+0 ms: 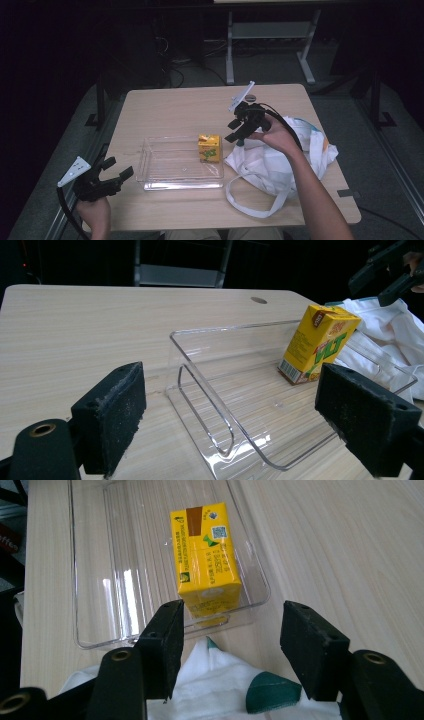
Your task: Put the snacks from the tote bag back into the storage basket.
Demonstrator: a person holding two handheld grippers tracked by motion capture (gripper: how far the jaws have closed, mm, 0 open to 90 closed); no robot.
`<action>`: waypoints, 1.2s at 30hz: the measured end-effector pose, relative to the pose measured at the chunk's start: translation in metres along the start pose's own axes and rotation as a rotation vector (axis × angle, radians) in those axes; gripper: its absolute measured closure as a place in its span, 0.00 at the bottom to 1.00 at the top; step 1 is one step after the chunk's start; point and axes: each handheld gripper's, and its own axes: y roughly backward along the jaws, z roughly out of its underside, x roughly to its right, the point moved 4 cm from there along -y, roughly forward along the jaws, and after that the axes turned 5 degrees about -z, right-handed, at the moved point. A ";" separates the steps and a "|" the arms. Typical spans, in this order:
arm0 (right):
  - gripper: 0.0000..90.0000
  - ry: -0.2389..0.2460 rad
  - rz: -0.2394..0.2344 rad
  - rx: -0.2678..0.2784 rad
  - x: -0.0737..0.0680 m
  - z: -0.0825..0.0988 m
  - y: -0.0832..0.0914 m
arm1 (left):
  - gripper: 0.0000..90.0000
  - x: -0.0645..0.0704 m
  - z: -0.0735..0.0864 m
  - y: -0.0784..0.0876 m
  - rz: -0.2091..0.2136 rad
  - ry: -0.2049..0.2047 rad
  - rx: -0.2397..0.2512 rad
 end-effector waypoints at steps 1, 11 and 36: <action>0.47 -0.006 -0.003 0.000 0.000 0.001 0.001 | 0.14 0.000 0.000 0.000 0.000 -0.001 0.001; 0.47 -0.013 0.015 0.002 -0.001 0.009 0.013 | 0.14 0.000 0.000 -0.001 0.001 -0.001 -0.002; 0.48 -0.074 0.057 0.032 -0.002 0.041 0.030 | 0.14 0.001 0.000 -0.002 0.001 -0.002 -0.009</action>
